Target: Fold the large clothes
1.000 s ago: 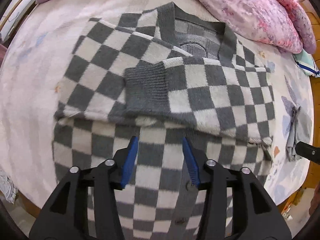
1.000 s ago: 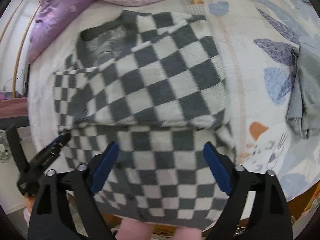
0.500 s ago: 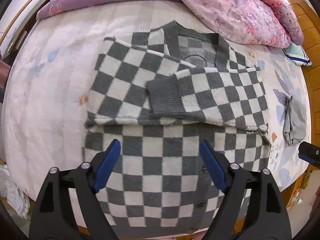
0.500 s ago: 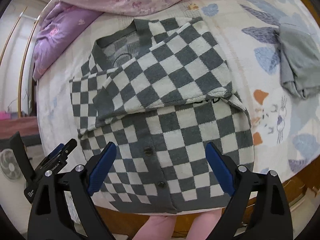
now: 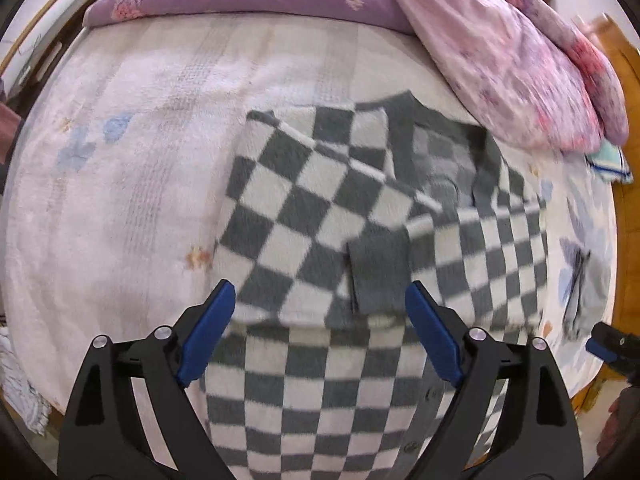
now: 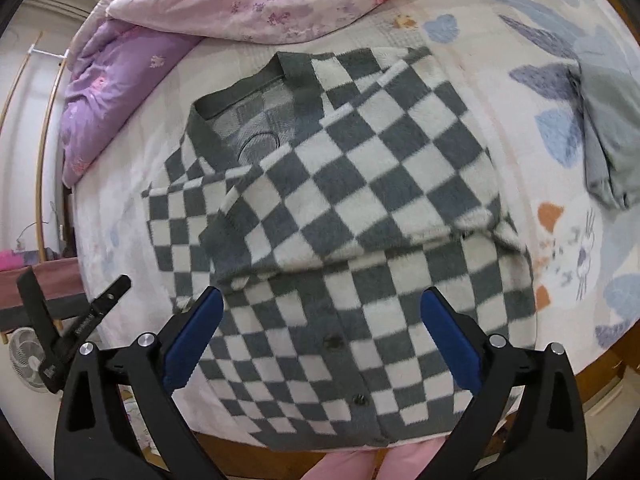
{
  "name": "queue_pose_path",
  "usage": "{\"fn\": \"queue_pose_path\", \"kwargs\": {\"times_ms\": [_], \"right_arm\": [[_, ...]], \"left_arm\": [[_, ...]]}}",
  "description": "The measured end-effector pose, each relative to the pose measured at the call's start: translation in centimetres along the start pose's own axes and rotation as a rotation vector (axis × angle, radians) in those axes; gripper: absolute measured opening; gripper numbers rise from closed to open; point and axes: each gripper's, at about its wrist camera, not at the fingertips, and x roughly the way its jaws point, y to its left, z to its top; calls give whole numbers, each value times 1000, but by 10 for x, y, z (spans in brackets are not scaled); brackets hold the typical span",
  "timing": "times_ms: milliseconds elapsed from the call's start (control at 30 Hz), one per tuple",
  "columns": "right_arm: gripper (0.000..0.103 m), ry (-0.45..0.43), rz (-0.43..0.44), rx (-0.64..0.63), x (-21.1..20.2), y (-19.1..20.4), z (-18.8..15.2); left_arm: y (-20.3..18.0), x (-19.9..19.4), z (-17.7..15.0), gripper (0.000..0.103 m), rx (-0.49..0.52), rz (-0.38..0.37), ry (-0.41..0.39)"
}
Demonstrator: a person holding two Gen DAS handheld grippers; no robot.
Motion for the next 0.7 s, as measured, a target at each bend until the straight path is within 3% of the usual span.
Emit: {"fn": "queue_pose_path", "kwargs": {"times_ms": [200, 333, 433, 567, 633, 667, 700], "right_arm": [[95, 10, -8, -7, 22, 8, 47], [95, 0, -34, -30, 34, 12, 78], [95, -2, -66, -39, 41, 10, 95], [95, 0, -72, -31, 48, 5, 109], [95, 5, -76, -21, 52, 1, 112], [95, 7, -75, -21, 54, -1, 114], [95, 10, -74, -21, 55, -2, 116]], "left_arm": [[22, 37, 56, 88, -40, 8, 36], [30, 67, 102, 88, 16, 75, 51], [37, 94, 129, 88, 31, 74, 76], [44, 123, 153, 88, 25, 103, 58], [51, 144, 159, 87, 0, 90, 88], [54, 154, 159, 85, -18, 94, 116], [58, 165, 157, 68, -28, 92, 141]]}}
